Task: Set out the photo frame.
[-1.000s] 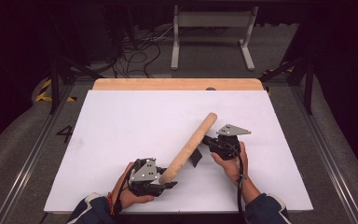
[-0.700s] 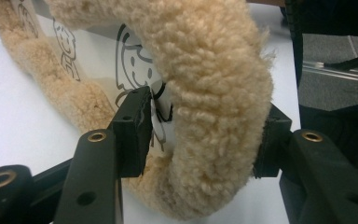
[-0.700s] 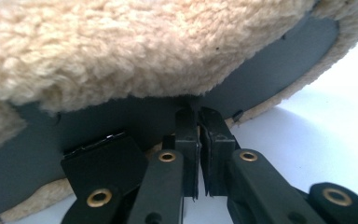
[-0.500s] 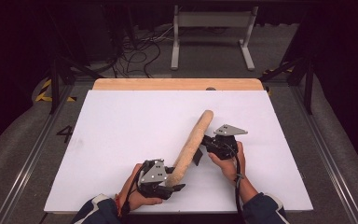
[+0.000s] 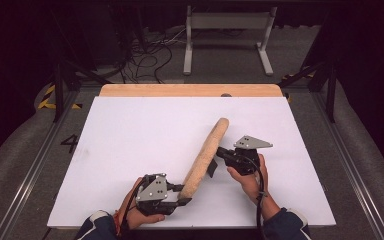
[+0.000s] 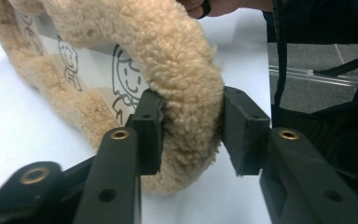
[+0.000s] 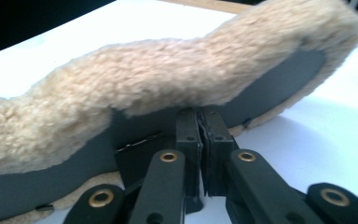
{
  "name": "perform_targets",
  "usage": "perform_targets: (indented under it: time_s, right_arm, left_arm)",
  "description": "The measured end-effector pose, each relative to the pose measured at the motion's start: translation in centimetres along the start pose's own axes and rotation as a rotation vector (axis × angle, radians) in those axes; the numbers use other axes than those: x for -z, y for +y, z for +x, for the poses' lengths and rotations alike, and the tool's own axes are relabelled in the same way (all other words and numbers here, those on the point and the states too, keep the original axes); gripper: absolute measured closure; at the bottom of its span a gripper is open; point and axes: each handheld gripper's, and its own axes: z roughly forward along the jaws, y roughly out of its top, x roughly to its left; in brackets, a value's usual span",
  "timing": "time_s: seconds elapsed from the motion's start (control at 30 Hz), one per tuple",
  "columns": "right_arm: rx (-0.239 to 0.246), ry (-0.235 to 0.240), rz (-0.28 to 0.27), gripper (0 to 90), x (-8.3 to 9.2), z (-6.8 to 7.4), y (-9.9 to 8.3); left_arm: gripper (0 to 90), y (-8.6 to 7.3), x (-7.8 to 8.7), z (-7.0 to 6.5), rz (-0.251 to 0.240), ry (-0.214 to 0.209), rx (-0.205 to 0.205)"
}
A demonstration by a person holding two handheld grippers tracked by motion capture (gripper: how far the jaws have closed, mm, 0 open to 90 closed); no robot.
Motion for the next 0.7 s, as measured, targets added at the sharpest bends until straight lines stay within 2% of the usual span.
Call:
perform_targets:
  time_s: [0.13, 0.3, 0.5, 0.63, 0.7]
  right_arm:
    - [0.007, -0.002, 0.016, 88.4, -0.6, 0.4, -0.1]
    - [-0.011, -0.027, -0.006, 88.5, -1.0, 0.0, 0.0]
    - [-0.004, -0.021, 0.012, 86.8, -1.5, -0.1, 0.0]
    - [0.009, -0.022, 0.026, 83.1, -1.2, -0.2, 0.0]
    - [0.0, -0.046, 0.026, 81.7, -0.3, -0.6, 0.1]
  left_arm:
    - [63.7, 0.2, -0.5, -0.2, -0.002, -0.019, -0.005]
    - [63.6, 0.6, -1.4, -0.5, -0.004, -0.024, -0.012]
    - [62.8, 0.9, -2.3, -0.8, -0.008, -0.034, -0.006]
    - [62.4, 1.0, -2.4, -0.8, -0.008, -0.028, -0.012]
    - [62.3, 1.0, -2.4, -0.8, -0.008, -0.027, -0.017]
